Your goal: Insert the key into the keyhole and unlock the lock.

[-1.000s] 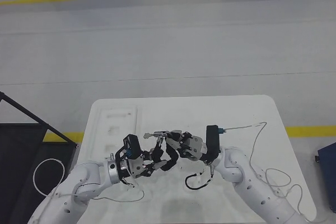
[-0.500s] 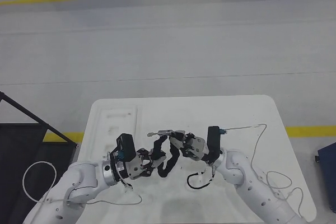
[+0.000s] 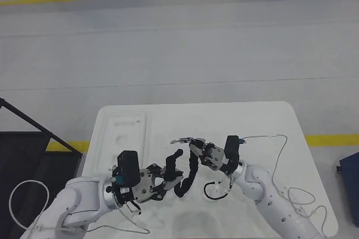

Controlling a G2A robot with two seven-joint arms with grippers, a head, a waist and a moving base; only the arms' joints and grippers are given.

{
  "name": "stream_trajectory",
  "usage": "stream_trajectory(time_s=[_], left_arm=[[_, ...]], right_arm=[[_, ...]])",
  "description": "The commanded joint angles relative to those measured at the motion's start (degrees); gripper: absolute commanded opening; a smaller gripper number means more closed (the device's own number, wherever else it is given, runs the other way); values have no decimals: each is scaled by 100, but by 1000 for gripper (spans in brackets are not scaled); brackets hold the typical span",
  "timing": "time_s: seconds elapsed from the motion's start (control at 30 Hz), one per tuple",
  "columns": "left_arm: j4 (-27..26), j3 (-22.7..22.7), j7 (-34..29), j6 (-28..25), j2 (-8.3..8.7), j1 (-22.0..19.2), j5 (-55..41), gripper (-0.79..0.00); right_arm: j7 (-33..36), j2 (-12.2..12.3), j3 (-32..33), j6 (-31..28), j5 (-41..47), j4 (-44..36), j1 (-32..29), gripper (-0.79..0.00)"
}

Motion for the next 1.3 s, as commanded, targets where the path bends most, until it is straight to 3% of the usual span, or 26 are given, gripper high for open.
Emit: stream_trajectory(time_s=[0.0,0.23,0.4,0.53,0.83,1.0,1.13,1.17,1.2,1.23,1.27], left_arm=[[68,-39,-186,84,4,60,19,-785],[501,132,-1233,462,9,-11,321,-785],[852,754,-2477,1104,-40,-296,1419,-785],[1074,1381,-2950,1004,-129,-685,1450,-785],[1785,2528,-3217,1085,-430,-1725,1311,-785],[2284,2965,-3018,1519,-648,-2270,1098,-785],[2711,3253,-2900,1476,-798,-2652,874,-785],[2777,3343,-2882,1503,-831,-2731,1021,-677],[2840,3422,-2823,1548,-866,-2791,1114,-517],[2881,3486,-2748,1606,-898,-2852,1246,-206],[2905,3539,-2646,1676,-926,-2907,1422,0]], right_arm=[[98,22,124,320,-227,-6,-30,-785],[200,93,486,1064,-720,-249,-324,-785],[305,156,722,1223,-982,-534,-559,-785],[316,216,949,1160,-1065,-753,-793,-785],[297,324,1451,1203,-1171,-1240,-1316,-785],[348,342,1531,1171,-1189,-1394,-1412,-785],[382,341,1523,1160,-1197,-1445,-1407,-785],[394,340,1520,1158,-1211,-1453,-1396,-785],[401,339,1514,1154,-1212,-1459,-1388,-785],[406,338,1511,1154,-1217,-1468,-1380,-785],[401,338,1513,1141,-1216,-1471,-1373,-785]])
